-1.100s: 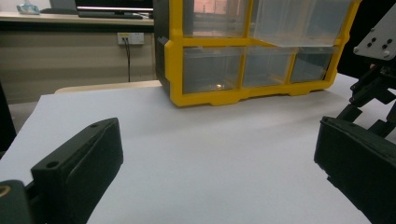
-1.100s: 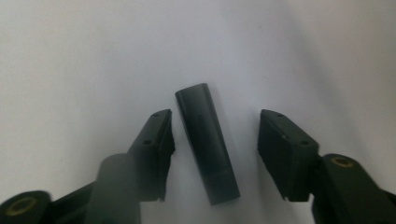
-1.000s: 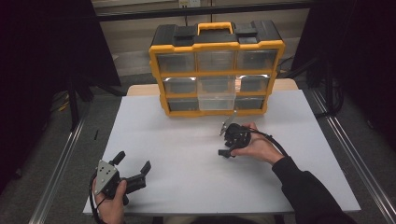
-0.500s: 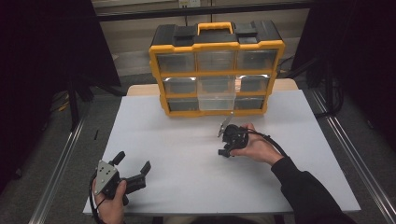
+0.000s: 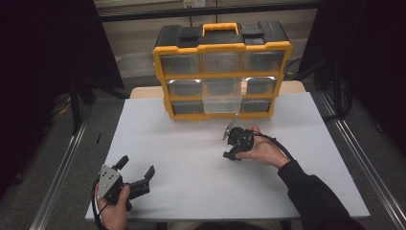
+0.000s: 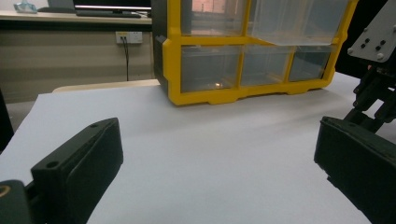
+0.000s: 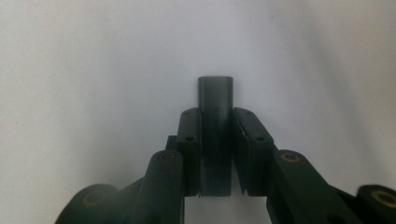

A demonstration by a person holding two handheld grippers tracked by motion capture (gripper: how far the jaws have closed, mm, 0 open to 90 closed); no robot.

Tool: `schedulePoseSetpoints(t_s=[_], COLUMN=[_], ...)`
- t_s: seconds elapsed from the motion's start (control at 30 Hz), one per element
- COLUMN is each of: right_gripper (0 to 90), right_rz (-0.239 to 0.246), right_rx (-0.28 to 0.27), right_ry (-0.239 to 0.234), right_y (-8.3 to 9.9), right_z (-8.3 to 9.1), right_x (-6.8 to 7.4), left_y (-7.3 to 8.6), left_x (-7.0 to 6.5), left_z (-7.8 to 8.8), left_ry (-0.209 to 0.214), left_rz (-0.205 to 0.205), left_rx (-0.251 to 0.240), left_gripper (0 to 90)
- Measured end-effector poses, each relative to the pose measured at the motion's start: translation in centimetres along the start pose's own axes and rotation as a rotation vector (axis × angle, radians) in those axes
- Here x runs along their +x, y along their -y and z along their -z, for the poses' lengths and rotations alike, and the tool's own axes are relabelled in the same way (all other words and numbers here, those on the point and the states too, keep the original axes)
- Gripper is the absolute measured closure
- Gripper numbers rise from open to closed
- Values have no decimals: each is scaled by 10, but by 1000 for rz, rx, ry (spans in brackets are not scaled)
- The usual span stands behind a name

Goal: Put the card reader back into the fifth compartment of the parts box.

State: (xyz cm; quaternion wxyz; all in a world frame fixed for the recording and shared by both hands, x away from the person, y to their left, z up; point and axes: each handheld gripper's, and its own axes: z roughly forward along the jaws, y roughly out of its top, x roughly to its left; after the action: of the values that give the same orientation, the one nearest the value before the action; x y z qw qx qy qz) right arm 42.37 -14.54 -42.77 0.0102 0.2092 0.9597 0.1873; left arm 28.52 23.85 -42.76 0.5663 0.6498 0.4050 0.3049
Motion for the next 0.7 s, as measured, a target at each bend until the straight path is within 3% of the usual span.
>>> schedulePoseSetpoints(t_s=[0.53,0.7], right_gripper=[736,736], right_rz=[-45,-67], right_rx=[-12,-39], right_ry=[14,10], right_y=[3,6], right_z=[3,7], right_x=[0,-3], left_y=[0,0], left_x=[0,0], left_z=[-1,0], left_ry=[6,2], left_rz=[-7,-7], left_rx=[2,2], left_gripper=[12,13])
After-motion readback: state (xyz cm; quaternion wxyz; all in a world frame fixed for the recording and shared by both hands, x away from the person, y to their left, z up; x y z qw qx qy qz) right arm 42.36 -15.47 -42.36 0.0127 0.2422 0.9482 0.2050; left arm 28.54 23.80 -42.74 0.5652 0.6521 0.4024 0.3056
